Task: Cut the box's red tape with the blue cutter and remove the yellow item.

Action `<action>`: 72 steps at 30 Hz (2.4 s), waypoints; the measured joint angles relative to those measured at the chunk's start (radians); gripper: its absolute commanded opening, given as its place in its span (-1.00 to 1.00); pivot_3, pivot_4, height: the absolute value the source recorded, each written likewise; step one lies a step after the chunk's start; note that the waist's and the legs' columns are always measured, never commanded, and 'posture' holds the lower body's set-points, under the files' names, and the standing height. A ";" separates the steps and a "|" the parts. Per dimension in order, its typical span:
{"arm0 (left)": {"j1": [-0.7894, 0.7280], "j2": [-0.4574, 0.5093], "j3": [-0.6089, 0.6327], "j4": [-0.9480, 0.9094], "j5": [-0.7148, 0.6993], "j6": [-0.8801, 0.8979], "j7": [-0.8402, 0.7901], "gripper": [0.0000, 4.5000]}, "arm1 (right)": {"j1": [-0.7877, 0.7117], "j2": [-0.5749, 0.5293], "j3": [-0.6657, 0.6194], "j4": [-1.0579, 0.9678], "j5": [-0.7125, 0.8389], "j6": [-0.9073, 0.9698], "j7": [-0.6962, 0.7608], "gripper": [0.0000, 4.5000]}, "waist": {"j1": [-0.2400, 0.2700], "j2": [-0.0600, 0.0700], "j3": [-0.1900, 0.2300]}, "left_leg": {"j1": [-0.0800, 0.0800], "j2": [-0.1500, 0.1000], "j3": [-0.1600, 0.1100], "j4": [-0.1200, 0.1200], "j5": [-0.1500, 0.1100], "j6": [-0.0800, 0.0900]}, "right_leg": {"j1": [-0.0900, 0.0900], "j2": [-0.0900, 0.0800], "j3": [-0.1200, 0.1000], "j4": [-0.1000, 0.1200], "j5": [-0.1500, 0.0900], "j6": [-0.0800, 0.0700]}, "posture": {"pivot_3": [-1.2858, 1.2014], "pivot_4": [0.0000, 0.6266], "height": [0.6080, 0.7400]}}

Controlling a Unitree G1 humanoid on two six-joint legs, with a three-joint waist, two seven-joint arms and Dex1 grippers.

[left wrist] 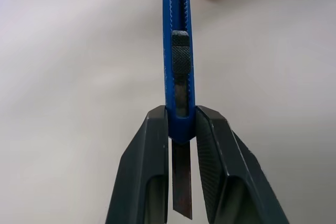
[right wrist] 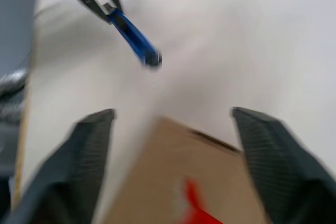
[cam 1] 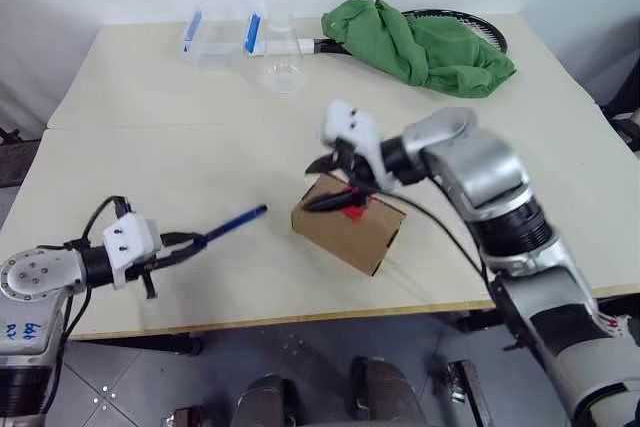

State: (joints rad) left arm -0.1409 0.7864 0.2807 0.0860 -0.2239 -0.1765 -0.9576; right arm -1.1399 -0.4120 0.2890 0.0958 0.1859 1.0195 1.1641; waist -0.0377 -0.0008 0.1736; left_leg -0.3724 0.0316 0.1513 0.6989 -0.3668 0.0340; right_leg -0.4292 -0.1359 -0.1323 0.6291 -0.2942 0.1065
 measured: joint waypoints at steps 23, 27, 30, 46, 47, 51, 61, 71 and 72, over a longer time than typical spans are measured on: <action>-0.114 -0.257 -0.173 0.050 0.027 -0.176 0.145 -0.70 | -0.234 0.192 -0.006 0.417 0.145 0.130 -0.117 0.99 | -0.022 -0.001 -0.001 | -0.001 -0.001 -0.002 -0.001 -0.001 0.001 | 0.000 0.001 -0.003 0.000 0.001 0.001 | 0.03 -0.52 1.00; -0.123 -0.257 -0.174 0.050 0.027 -0.176 0.146 -0.70 | -0.244 0.190 0.036 0.466 0.131 0.100 -0.070 0.99 | -0.021 -0.001 -0.001 | -0.001 -0.001 -0.002 -0.001 -0.001 0.001 | 0.001 0.000 -0.003 0.000 0.001 0.001 | 0.03 -0.52 1.00; -0.124 -0.257 -0.175 0.050 0.027 -0.176 0.147 -0.70 | -0.246 0.187 0.075 0.498 0.117 0.082 -0.030 0.99 | -0.022 -0.001 -0.001 | -0.001 -0.001 -0.002 -0.001 -0.001 0.001 | 0.001 0.000 -0.003 0.000 0.001 0.001 | 0.03 -0.52 1.00; -0.130 -0.255 -0.174 0.050 0.027 -0.176 0.136 -0.70 | -0.295 0.187 0.102 0.618 0.058 0.008 0.047 0.44 | -0.022 -0.001 -0.001 | -0.001 -0.001 -0.002 -0.001 -0.001 0.001 | 0.001 0.000 -0.003 0.000 0.001 0.001 | 0.03 -0.52 1.00; -0.130 -0.254 -0.174 0.050 0.027 -0.176 0.136 -0.70 | -0.295 0.187 0.106 0.618 0.055 0.004 0.056 0.32 | -0.022 -0.001 -0.001 | -0.001 -0.001 -0.002 -0.001 -0.001 0.001 | 0.001 0.000 -0.003 0.000 0.001 0.001 | 0.03 -0.52 1.00; -0.138 -0.251 -0.174 0.050 0.027 -0.176 0.136 -0.70 | -0.295 0.185 0.123 0.615 0.042 -0.002 0.083 -0.26 | -0.021 -0.001 -0.001 | -0.001 -0.001 -0.002 -0.001 -0.001 0.001 | 0.001 0.000 -0.003 0.000 0.001 0.001 | 0.03 -0.52 1.00; -0.143 -0.250 -0.171 0.047 0.027 -0.151 0.146 -0.70 | -0.295 0.185 0.122 0.585 0.032 -0.016 0.098 -0.94 | -0.021 -0.001 -0.001 | -0.001 -0.001 -0.003 0.000 -0.001 0.001 | 0.001 0.000 -0.003 0.000 0.001 0.001 | 0.03 -0.52 1.00; -0.157 -0.215 -0.090 0.003 0.010 0.062 0.263 0.53 | -0.290 0.143 0.053 0.516 0.037 -0.011 0.038 -0.94 | -0.021 -0.001 -0.001 | -0.002 0.000 -0.004 -0.001 -0.001 0.001 | 0.000 0.000 -0.003 -0.001 0.001 0.001 | 0.03 -0.52 1.00; -0.154 -0.203 -0.068 0.002 -0.004 0.072 0.266 0.67 | -0.288 0.141 0.050 0.510 0.037 -0.011 0.032 -0.94 | -0.021 -0.001 -0.001 | -0.002 0.000 -0.004 -0.001 -0.001 0.001 | 0.000 0.000 -0.003 -0.001 0.001 0.001 | 0.03 -0.52 1.00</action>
State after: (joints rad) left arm -0.2946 0.5836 0.2125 0.0878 -0.2279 -0.1045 -0.6916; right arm -1.4282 -0.2707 0.3392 0.6059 0.2233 1.0083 1.1958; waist -0.0590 -0.0022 0.1729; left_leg -0.3741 0.0313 0.1476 0.6983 -0.3674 0.0350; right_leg -0.4287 -0.1359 -0.1357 0.6285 -0.2935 0.1079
